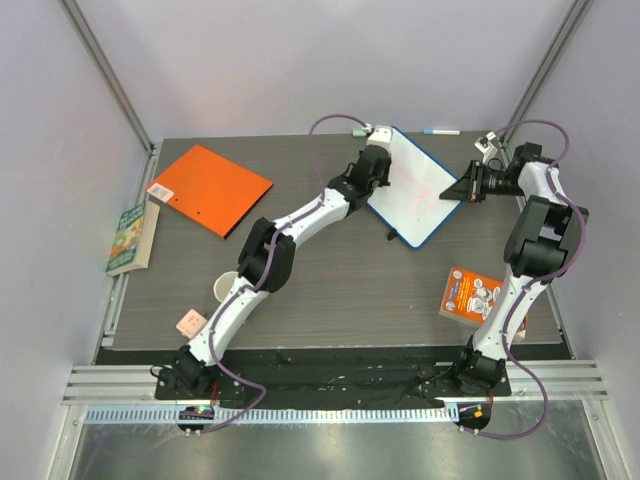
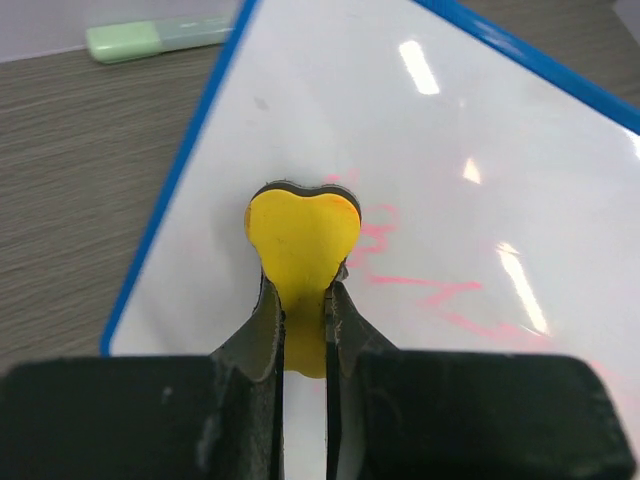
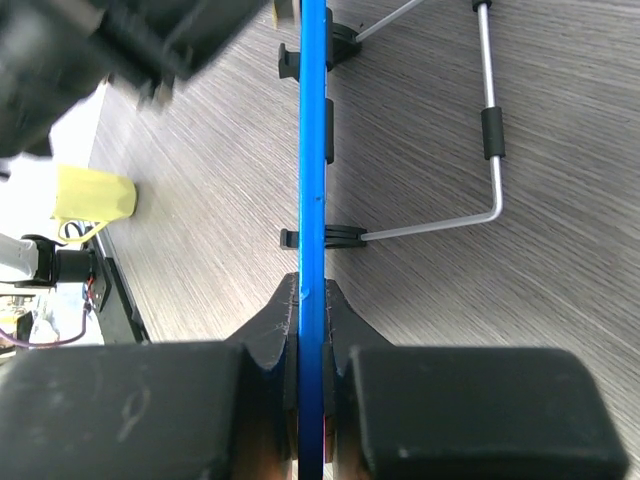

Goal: Erase the whiteboard

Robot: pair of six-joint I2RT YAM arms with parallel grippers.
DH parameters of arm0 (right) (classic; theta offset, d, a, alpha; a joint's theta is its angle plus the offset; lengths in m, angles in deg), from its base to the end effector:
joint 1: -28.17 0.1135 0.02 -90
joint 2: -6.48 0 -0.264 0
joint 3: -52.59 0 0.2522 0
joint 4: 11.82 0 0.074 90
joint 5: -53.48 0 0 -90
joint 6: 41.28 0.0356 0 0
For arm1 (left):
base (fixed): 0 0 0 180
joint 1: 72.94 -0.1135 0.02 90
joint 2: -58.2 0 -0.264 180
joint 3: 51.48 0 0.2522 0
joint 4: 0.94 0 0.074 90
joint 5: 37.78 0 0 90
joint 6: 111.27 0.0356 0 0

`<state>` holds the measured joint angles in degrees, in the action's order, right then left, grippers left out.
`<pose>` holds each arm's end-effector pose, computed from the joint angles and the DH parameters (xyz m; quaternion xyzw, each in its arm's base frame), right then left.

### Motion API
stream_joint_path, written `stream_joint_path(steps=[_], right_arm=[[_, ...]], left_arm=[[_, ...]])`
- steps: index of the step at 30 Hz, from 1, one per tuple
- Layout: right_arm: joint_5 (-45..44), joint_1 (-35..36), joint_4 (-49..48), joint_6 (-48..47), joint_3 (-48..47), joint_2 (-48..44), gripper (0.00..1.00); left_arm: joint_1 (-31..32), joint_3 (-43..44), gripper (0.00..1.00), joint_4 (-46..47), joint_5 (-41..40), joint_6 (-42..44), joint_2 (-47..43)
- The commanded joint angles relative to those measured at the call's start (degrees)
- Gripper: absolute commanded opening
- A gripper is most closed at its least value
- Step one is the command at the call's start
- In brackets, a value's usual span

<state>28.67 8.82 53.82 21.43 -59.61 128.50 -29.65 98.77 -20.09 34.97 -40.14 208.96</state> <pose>0.4172 -0.1123 0.2082 -0.1259 0.8290 0.4485 0.3094 0.4471 -0.4066 0.2039 0.0865 0.8082 -0.1890 0.5510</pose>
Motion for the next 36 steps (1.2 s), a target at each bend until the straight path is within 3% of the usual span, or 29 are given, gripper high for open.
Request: stream_joint_path(steps=[1, 6, 10, 18, 24, 29, 32, 36], right_arm=[[-11.8, 4.2, 1.4, -9.1, 1.2, 0.9, 0.01], [-11.9, 4.4, 0.6, -8.4, 1.3, 0.7, 0.02], [-12.4, 4.4, 0.4, -8.3, 1.4, 0.9, 0.02], [-12.4, 4.5, 0.2, -8.4, 1.7, 0.3, 0.01], [-12.1, 4.5, 0.1, -8.2, 1.8, 0.3, 0.02], [-12.3, 4.5, 0.2, -8.4, 2.3, -0.2, 0.01], [-12.2, 4.5, 0.1, -8.5, 2.3, 0.0, 0.01], [-12.2, 4.8, 1.6, -9.6, 1.4, 0.9, 0.01]], left_arm=[[7.5, -0.3, 0.0, -3.8, 11.6, 0.2, 1.6], [7.7, -2.1, 0.0, -5.6, 12.5, -1.3, 1.3], [6.6, -2.5, 0.0, -7.0, 7.3, -2.0, 0.6], [-0.8, -10.0, 0.0, -8.0, 2.3, -12.0, -4.0], [-2.1, -6.7, 0.0, -15.0, -3.3, -15.3, -2.0], [-2.2, -4.4, 0.0, -14.4, -6.6, -16.8, -0.8], [-2.2, -4.8, 0.0, -10.5, -6.8, -15.3, -1.2], [-1.5, -4.4, 0.0, -4.8, 1.4, -12.8, -1.2]])
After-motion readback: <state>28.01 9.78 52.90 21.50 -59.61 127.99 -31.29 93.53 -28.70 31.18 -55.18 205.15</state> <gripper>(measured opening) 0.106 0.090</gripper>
